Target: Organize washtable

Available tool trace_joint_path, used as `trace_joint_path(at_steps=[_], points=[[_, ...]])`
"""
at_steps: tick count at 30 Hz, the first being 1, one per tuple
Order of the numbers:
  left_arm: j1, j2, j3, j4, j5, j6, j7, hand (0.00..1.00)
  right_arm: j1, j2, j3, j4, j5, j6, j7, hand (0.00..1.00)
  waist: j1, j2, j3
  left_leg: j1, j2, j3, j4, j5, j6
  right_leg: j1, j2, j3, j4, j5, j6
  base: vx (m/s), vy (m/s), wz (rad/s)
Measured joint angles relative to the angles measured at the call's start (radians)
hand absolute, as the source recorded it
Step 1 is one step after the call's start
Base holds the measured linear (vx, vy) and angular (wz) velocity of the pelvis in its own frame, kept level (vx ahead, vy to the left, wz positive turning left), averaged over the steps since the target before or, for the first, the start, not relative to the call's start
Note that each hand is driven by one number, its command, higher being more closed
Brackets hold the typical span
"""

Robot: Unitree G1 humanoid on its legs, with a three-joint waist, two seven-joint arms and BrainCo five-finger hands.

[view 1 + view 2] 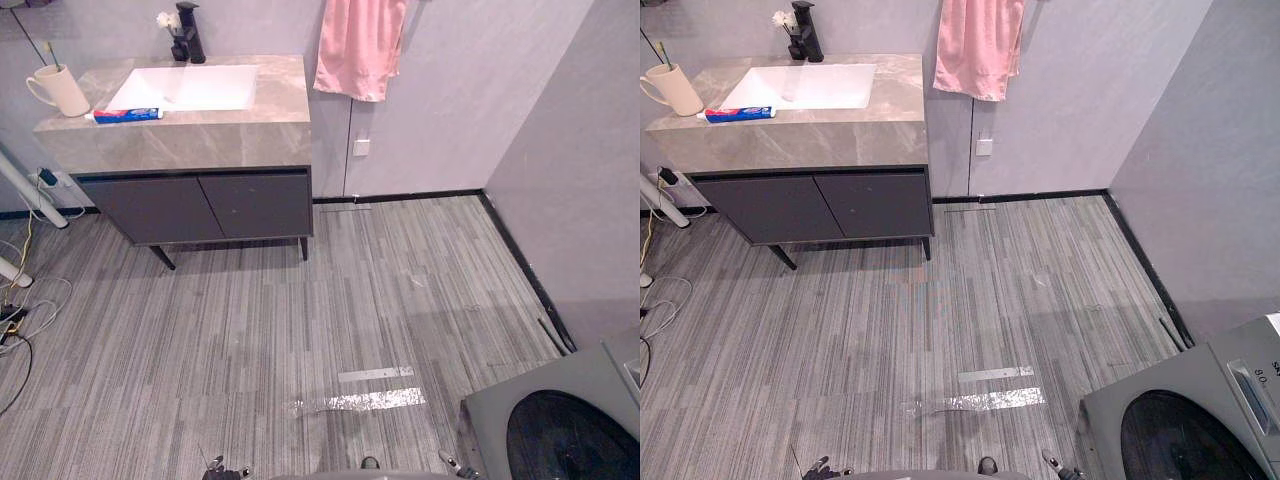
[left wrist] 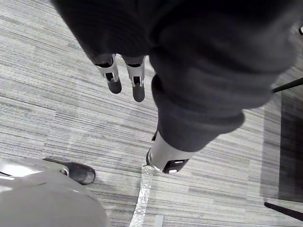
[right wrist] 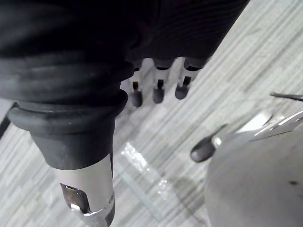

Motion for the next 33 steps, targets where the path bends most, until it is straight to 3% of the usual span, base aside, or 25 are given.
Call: trace_joint_path(at_steps=[18, 21, 23, 25, 27, 31, 32, 33], points=[[-0.009, 0.004, -0.028, -0.001, -0.002, -0.009, 0.005, 0.0, -0.02, -0.011, 0.039, -0.001, 0.0, -0.019, -0.001, 0.0, 0.004, 0.0, 0.033, -0.018, 0.0, 0.01, -0.006, 0.002, 0.003, -0.023, 0.002, 0.01, -0.001, 0.008, -0.011, 0.0, -0.003, -0.02], [-0.033, -0.006, 0.001, -0.002, -0.003, -0.01, 0.006, 0.0, -0.057, 0.009, 0.029, -0.034, 0.001, -0.018, -0.002, 0.0, 0.006, -0.001, 0.086, -0.042, 0.008, 0.055, -0.002, 0.001, 0.004, -0.129, 0.011, 0.031, 0.147, -0.03, 0.009, -0.02, -0.003, -0.41], [-0.06, 0.0, -0.002, -0.003, -0.003, -0.009, 0.01, 0.0, -0.064, 0.034, 0.003, -0.092, 0.014, -0.021, -0.001, 0.0, 0.004, -0.004, 0.139, -0.025, 0.006, 0.068, -0.009, -0.002, 0.01, -0.281, 0.001, -0.01, 0.442, -0.106, 0.018, -0.05, -0.006, -0.27], [-0.074, -0.001, -0.005, -0.004, -0.003, -0.009, 0.021, 0.0, -0.065, 0.03, -0.007, -0.092, 0.016, -0.022, -0.004, 0.0, 0.006, 0.004, 0.15, -0.002, 0.006, 0.068, -0.023, -0.015, 0.015, -0.341, -0.024, -0.071, 0.513, -0.124, 0.018, 0.02, 0.026, -0.12], [-0.087, 0.001, -0.004, -0.003, -0.002, -0.009, 0.027, 0.0, -0.064, 0.03, -0.02, -0.09, 0.023, -0.022, -0.014, 0.0, 0.001, -0.002, 0.151, 0.018, 0.015, 0.068, -0.03, -0.039, 0.016, -0.419, -0.06, -0.145, 0.46, -0.113, 0.018, 0.13, 0.045, -0.07], [-0.11, -0.001, 0.008, -0.004, -0.001, -0.008, 0.026, 0.0, -0.037, 0.032, -0.059, -0.083, 0.021, -0.017, -0.024, 0.0, -0.006, -0.009, 0.153, 0.058, 0.046, 0.05, -0.031, -0.095, -0.036, -0.482, -0.095, -0.256, 0.315, -0.06, 0.001, 0.31, -0.043, 0.18], [-0.108, -0.003, 0.02, -0.013, -0.001, -0.008, 0.025, 0.0, -0.019, 0.041, -0.073, -0.08, 0.022, -0.014, -0.024, 0.0, -0.018, -0.012, 0.15, 0.076, 0.068, 0.034, -0.014, -0.123, -0.062, -0.494, -0.108, -0.284, 0.345, -0.058, -0.01, 0.52, -0.184, 0.64], [-0.094, -0.013, 0.059, -0.021, 0.0, -0.008, 0.022, 0.0, -0.003, 0.047, -0.085, -0.08, 0.021, -0.009, -0.025, 0.0, -0.035, 0.005, 0.14, 0.086, 0.115, 0.024, 0.024, -0.156, -0.111, -0.481, -0.097, -0.325, 0.373, -0.051, -0.029, 0.56, -0.207, 0.72]])
